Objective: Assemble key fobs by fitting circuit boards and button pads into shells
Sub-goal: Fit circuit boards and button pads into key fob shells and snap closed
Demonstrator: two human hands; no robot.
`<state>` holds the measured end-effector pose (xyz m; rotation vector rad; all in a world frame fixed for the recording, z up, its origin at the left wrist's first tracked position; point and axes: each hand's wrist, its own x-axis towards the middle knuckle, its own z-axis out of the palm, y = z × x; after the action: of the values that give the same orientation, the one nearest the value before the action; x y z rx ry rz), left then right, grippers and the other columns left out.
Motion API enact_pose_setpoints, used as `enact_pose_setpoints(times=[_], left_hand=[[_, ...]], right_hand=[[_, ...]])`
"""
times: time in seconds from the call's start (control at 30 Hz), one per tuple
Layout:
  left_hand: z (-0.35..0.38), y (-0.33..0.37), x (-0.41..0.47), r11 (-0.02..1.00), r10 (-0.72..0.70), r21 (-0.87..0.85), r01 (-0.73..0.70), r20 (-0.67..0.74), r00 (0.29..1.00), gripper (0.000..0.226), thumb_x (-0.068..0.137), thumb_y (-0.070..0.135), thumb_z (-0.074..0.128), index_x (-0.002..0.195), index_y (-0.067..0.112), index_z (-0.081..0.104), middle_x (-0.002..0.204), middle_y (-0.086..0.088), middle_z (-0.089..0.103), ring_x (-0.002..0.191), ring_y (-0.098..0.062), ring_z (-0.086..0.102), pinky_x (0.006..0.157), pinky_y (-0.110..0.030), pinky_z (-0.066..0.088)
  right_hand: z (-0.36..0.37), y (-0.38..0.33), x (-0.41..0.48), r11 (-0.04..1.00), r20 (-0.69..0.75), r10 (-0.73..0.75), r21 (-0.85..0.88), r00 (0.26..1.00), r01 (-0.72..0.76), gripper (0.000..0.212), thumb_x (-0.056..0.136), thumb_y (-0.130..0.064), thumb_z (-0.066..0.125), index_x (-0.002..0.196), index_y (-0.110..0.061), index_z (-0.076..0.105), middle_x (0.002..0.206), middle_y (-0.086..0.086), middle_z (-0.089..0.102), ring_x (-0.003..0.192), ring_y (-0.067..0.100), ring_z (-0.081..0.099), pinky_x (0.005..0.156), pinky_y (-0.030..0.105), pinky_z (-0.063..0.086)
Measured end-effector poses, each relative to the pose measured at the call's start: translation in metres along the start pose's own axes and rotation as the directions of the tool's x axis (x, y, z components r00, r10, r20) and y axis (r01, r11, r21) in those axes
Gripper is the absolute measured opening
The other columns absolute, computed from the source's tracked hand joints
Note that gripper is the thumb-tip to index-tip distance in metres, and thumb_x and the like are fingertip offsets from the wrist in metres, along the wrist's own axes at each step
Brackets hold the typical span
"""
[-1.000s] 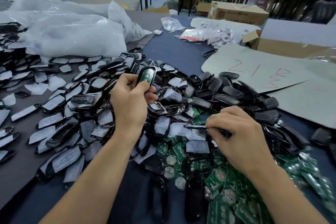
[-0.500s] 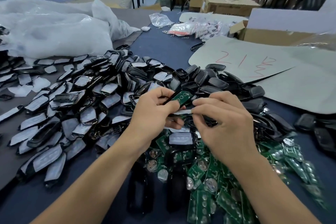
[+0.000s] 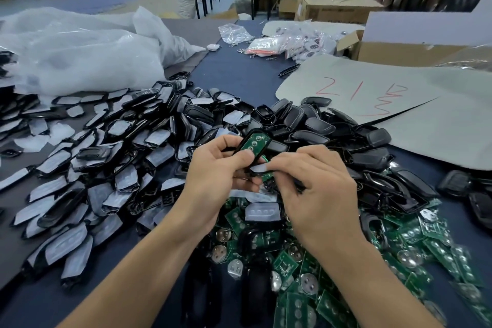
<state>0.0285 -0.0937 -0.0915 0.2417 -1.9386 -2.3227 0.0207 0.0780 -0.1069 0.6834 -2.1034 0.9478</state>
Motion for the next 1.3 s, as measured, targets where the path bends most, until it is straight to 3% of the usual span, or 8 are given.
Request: enact_pose_setpoints(times=[0.17,0.27,0.37,0.43,0.6,0.7,1.0,1.3], left_hand=[[0.002,-0.003,0.001,0.999,0.033,0.044,-0.033,-0.006,0.999,0.009,0.096,0.001,0.069,0.105,0.002,0.07,0.087,-0.016,0.079,0.062,-0.023,0.072,0.059,-0.03,0.061],[0.004,-0.004,0.001,0.995,0.062,0.081,-0.057,-0.06,0.996,0.011,0.096,-0.001,0.07,0.104,0.006,0.07,0.083,-0.012,0.079,0.062,-0.023,0.073,0.06,-0.029,0.062],[0.005,-0.003,0.001,0.994,0.093,0.073,-0.083,-0.151,0.984,0.014,0.096,-0.001,0.07,0.104,0.01,0.067,0.083,-0.008,0.08,0.063,-0.024,0.076,0.06,-0.027,0.062],[0.004,-0.003,0.002,0.988,0.136,0.098,-0.12,-0.174,0.975,0.014,0.096,0.001,0.07,0.106,0.01,0.068,0.087,-0.007,0.081,0.068,-0.025,0.078,0.062,-0.029,0.063],[0.007,-0.004,-0.002,0.925,0.314,0.272,-0.265,-0.155,0.937,0.018,0.092,0.018,0.074,0.096,0.035,0.072,0.092,0.003,0.081,0.085,-0.02,0.078,0.076,-0.04,0.064],[0.013,0.0,-0.008,0.894,0.377,0.305,-0.328,-0.119,0.919,0.026,0.09,0.022,0.073,0.094,0.047,0.071,0.089,0.011,0.08,0.081,-0.01,0.078,0.07,-0.02,0.059],[0.019,0.002,-0.012,0.882,0.417,0.287,-0.374,-0.106,0.903,0.039,0.094,0.01,0.074,0.092,0.049,0.071,0.091,0.013,0.08,0.085,-0.007,0.077,0.072,-0.016,0.058],[0.018,-0.003,-0.011,0.915,0.344,0.266,-0.302,-0.13,0.93,0.018,0.091,0.018,0.074,0.095,0.035,0.072,0.089,0.006,0.081,0.083,-0.015,0.079,0.074,-0.03,0.064]], right_hand=[[0.0,0.004,0.0,0.999,-0.012,-0.03,0.04,0.999,0.03,0.015,0.081,-0.005,0.087,0.092,-0.015,0.083,0.101,-0.009,0.078,0.095,0.02,0.062,0.08,0.042,0.055],[0.0,-0.001,-0.001,0.941,0.064,0.264,0.203,0.962,-0.271,0.041,0.079,-0.006,0.086,0.112,-0.029,0.08,0.108,-0.024,0.073,0.101,0.004,0.066,0.086,0.012,0.052],[0.004,-0.005,0.0,0.535,0.274,0.637,0.517,0.721,-0.669,0.063,0.076,-0.012,0.083,0.132,-0.035,0.066,0.114,-0.02,0.074,0.102,0.005,0.072,0.084,0.02,0.058],[0.006,-0.003,0.001,0.238,0.447,0.659,0.638,0.604,-0.732,0.06,0.073,-0.013,0.081,0.13,-0.025,0.067,0.113,-0.009,0.078,0.105,0.012,0.073,0.08,0.028,0.061],[0.004,-0.002,0.007,-0.024,0.649,0.491,0.677,0.581,-0.736,0.038,0.081,-0.008,0.077,0.118,-0.014,0.076,0.097,0.002,0.077,0.079,0.013,0.065,0.071,0.023,0.056],[0.0,0.0,0.009,-0.06,0.668,0.437,0.689,0.602,-0.722,0.041,0.077,-0.009,0.074,0.118,-0.005,0.074,0.088,0.001,0.075,0.073,0.008,0.067,0.067,0.019,0.054],[-0.004,0.003,0.01,-0.096,0.68,0.363,0.708,0.637,-0.7,0.038,0.075,-0.001,0.075,0.114,0.0,0.074,0.096,0.008,0.077,0.082,0.011,0.073,0.074,0.02,0.057],[-0.001,-0.004,0.007,0.164,0.547,0.541,0.677,0.639,-0.717,0.027,0.071,-0.013,0.085,0.097,-0.01,0.082,0.094,0.012,0.079,0.086,0.02,0.072,0.081,0.031,0.058]])
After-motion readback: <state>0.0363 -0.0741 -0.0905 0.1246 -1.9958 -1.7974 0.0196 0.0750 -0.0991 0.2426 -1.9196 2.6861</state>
